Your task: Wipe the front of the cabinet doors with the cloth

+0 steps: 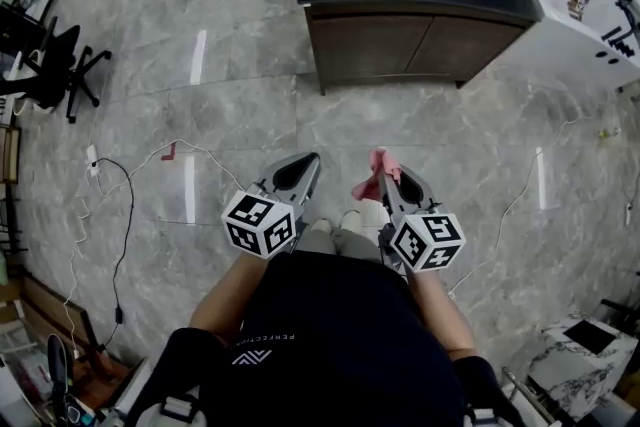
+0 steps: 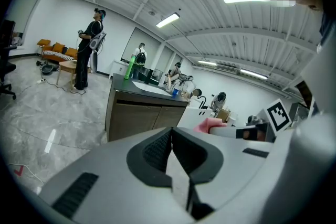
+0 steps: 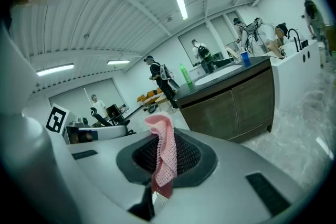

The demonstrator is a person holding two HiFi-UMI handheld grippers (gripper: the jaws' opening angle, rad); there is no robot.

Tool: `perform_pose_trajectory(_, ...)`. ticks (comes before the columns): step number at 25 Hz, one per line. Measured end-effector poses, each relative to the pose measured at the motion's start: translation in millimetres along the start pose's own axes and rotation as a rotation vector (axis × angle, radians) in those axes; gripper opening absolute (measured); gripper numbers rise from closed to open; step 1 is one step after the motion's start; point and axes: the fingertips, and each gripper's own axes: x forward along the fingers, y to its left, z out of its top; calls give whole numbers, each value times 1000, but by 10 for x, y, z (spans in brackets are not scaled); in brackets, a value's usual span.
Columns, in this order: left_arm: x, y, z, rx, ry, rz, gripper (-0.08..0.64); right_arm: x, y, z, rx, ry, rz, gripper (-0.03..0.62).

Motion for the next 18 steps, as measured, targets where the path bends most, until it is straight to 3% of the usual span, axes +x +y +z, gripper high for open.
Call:
perform_pose_trajectory(7, 173, 30, 112, 21, -6, 25, 9, 253, -119, 15, -42, 42, 45, 48)
perform_pose_trajectory(18, 641, 551, 275, -2, 4, 31, 9, 944, -273, 240, -99, 84, 56, 48)
